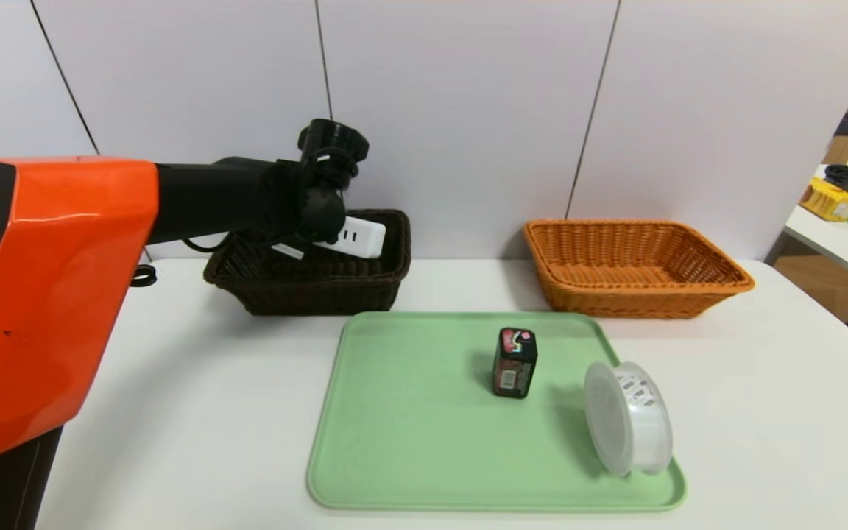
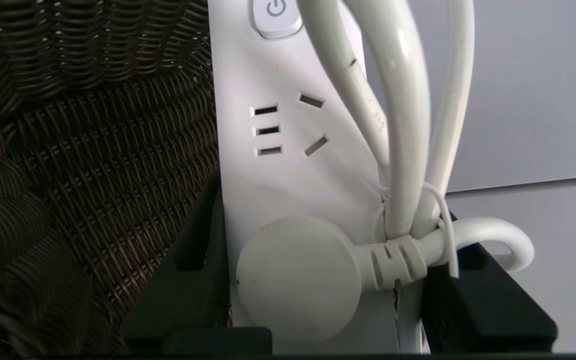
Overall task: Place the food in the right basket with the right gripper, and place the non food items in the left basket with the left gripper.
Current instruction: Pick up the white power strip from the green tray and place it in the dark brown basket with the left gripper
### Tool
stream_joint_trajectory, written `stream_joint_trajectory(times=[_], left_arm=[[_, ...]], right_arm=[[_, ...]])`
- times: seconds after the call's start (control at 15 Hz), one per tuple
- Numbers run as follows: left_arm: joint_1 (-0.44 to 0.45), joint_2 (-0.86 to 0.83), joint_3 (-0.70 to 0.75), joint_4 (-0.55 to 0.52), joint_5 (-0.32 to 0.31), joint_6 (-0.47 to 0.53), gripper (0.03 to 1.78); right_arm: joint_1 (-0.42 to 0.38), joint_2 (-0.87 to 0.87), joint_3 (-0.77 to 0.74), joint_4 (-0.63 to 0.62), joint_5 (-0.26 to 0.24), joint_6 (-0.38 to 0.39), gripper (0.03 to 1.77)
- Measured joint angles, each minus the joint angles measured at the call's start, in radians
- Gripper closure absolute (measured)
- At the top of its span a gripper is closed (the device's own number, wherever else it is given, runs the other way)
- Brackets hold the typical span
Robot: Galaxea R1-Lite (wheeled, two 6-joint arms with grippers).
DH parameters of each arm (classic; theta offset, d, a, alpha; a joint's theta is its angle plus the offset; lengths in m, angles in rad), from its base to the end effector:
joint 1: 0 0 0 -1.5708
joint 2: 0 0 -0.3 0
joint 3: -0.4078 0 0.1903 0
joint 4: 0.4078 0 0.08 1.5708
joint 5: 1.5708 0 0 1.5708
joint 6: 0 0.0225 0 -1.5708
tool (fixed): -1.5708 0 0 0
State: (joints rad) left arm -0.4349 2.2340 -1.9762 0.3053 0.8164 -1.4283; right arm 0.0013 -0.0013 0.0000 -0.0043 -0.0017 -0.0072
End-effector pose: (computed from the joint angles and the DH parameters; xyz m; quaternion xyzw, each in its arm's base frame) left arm 0.4182 -0.1762 0.2139 -0.4948 0.0509 0.2851 0.8193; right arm -0.0229 -0.0001 0.0759 -0.0036 -0.0028 -0.0002 1.0000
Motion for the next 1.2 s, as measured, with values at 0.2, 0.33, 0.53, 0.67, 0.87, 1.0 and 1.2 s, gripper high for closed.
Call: stream_joint_trajectory(times=[0.2, 0.33, 0.53, 0.67, 0.87, 1.0, 1.2], left_arm=[[0.000, 0.014, 0.000, 0.000, 0.001, 0.000, 0.82], [0.003, 0.018, 0.000, 0.000, 0.001, 0.000, 0.82], [0.008, 0.021, 0.000, 0.005, 0.000, 0.001, 0.59], [0.009, 0.021, 0.000, 0.006, 0.000, 0.005, 0.48], [0.011, 0.021, 0.000, 0.006, -0.001, 0.011, 0.37], [0.011, 0.018, 0.000, 0.009, -0.001, 0.017, 0.32], [0.014, 0.007, 0.000, 0.021, -0.002, 0.028, 0.25]], right_arm=[[0.000, 0.000, 0.000, 0.000, 0.000, 0.000, 0.10], [0.000, 0.000, 0.000, 0.000, 0.000, 0.001, 0.10], [0.000, 0.000, 0.000, 0.000, 0.000, 0.000, 0.10], [0.000, 0.000, 0.000, 0.000, 0.000, 0.000, 0.10], [0.000, 0.000, 0.000, 0.000, 0.000, 0.000, 0.10], [0.000, 0.000, 0.000, 0.000, 0.000, 0.000, 0.10], [0.000, 0.000, 0.000, 0.000, 0.000, 0.000, 0.10]])
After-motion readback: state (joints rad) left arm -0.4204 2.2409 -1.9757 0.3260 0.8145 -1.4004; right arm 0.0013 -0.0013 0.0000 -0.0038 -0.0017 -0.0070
